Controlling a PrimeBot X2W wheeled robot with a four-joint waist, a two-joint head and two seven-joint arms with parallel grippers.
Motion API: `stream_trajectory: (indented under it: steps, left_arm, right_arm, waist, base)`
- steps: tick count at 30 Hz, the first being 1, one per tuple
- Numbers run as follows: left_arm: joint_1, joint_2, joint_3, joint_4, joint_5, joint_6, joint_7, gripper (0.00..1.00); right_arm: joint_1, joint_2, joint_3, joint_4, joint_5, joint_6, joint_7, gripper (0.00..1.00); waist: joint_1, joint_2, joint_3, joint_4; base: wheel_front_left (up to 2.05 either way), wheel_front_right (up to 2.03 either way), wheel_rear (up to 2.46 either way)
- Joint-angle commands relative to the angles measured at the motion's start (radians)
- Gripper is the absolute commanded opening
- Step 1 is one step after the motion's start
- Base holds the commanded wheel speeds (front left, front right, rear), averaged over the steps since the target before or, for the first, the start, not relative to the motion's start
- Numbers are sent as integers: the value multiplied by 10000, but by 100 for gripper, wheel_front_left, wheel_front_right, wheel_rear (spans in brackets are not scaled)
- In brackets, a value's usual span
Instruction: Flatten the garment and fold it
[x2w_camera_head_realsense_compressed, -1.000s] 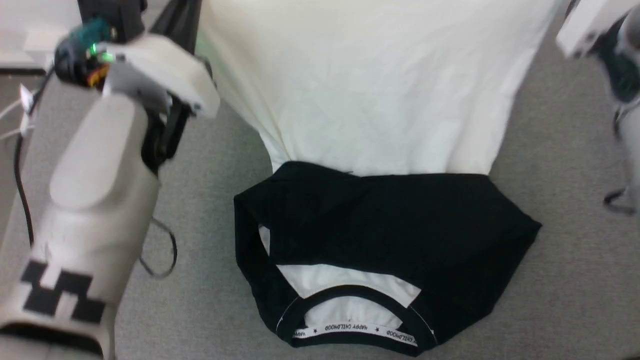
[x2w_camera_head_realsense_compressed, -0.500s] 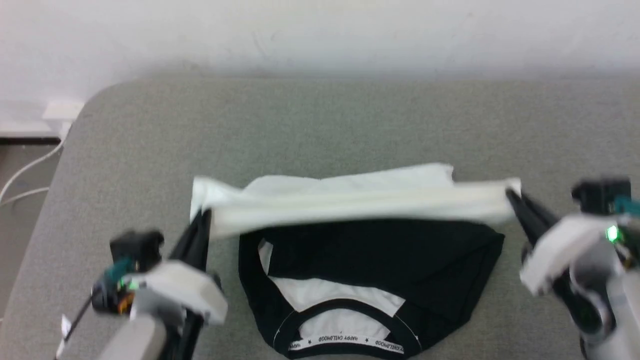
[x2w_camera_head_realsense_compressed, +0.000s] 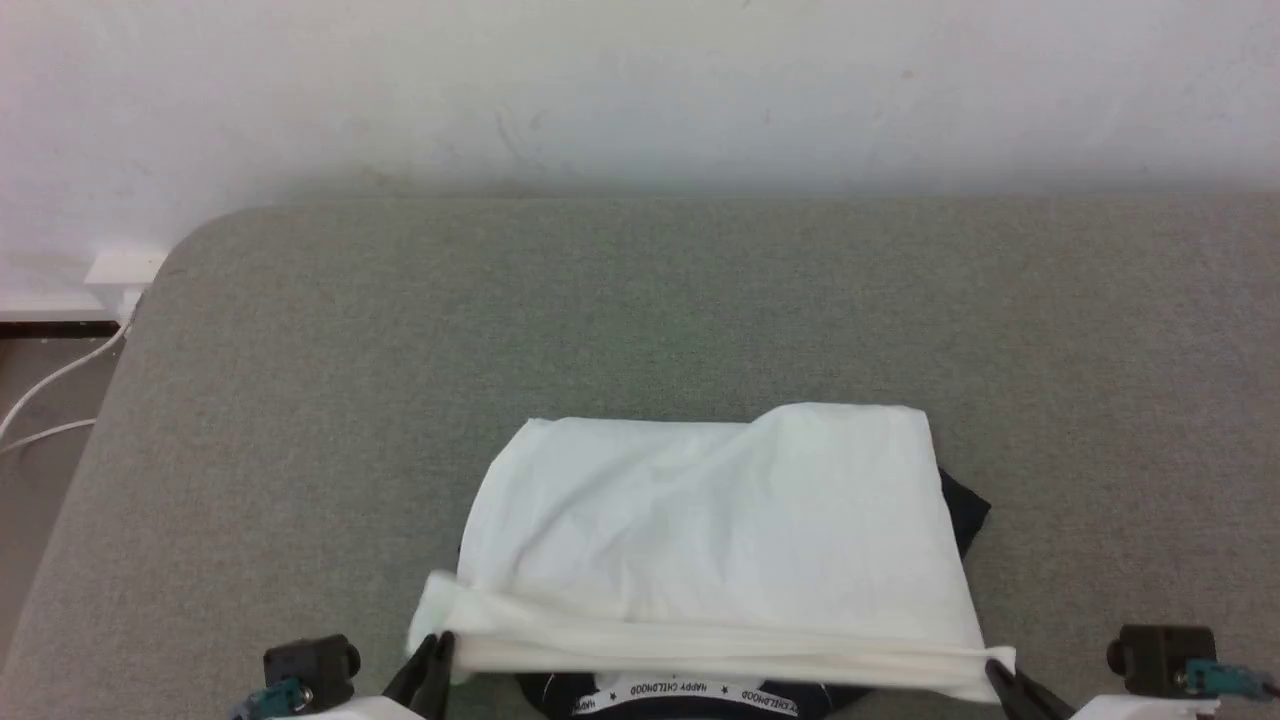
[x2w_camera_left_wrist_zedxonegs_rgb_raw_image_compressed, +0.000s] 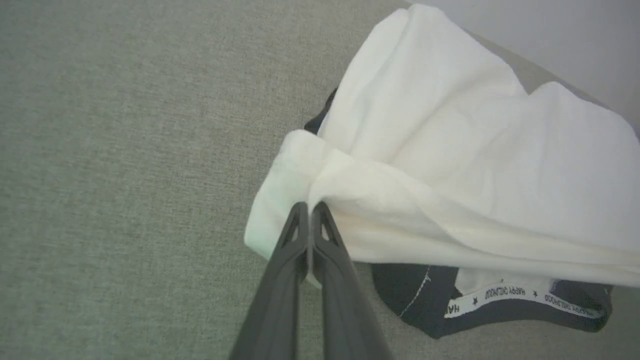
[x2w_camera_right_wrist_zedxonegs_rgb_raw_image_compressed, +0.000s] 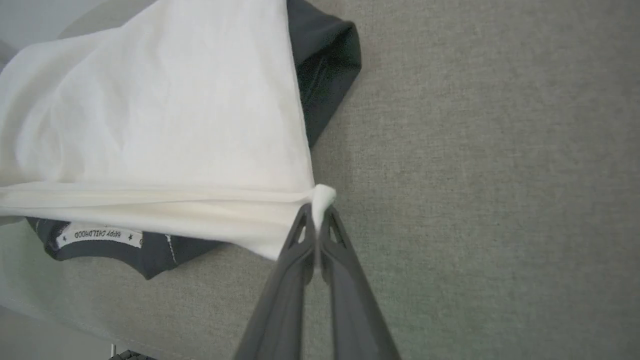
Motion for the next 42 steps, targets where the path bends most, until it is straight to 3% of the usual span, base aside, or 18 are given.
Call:
stream_trajectory:
  steps: [1,2,3,7,12,18,22,29,41,42]
  left_arm:
    - [65,-41,18,129,-78,-88,-18,100]
    - [63,-83,-11,267,-72,-124,-78,100]
    - [75,-135,-30,416,-88,-150,-126,100]
    - [82,-320,5,671,-1,-296,-775,100]
    - [37,-472,606,395,424,-173,-2110,100]
    - [-145,-575,1603,-416,1672,29,-2355,100]
    - [-48,-799,2335,-1092,2721,-56,-2360,100]
    - [141,-1237,3223,-1716,4109,-505,-2362,100]
    - [165,-1979,3655,-1729,5160,-1452,-2363,100]
    - [173,-2011,3664,-1685,5211,-1534,-2363,100]
  right_arm:
    - [115,46,-77,34,-83,-23,24,39]
    - [207,96,-74,106,-202,-23,25,92]
    - [280,142,-72,182,-265,-23,10,100]
    - [358,256,44,151,-276,-23,-430,100]
    - [240,316,-120,-629,-42,-23,-1373,100]
    - [-255,308,-983,-605,-57,-23,-827,100]
    - [-852,12,-1272,124,16,-23,303,100]
    - [-2264,-401,-928,1739,349,-23,1778,100]
    - [-3634,-229,-19,4860,872,-23,3141,100]
    - [-3671,-212,88,5098,921,-23,3362,94]
  waist:
    - [0,-2,-21,-5]
    - [0,-2,-43,-7]
    - [0,-2,-67,-7]
    - [0,-2,-173,-4]
    - [0,-2,-337,47]
    - [0,-2,-515,208]
    - [0,-2,-565,420]
    - [0,-2,-410,958]
    - [0,-2,-71,1476]
    - [0,-2,-74,1480]
  base:
    - [0,0,0]
    - [0,0,0]
    - [0,0,0]
    - [0,0,0]
    - [0,0,0]
    - [0,0,0]
    - [0,0,0]
    - [0,0,0]
    - [0,0,0]
    - [0,0,0]
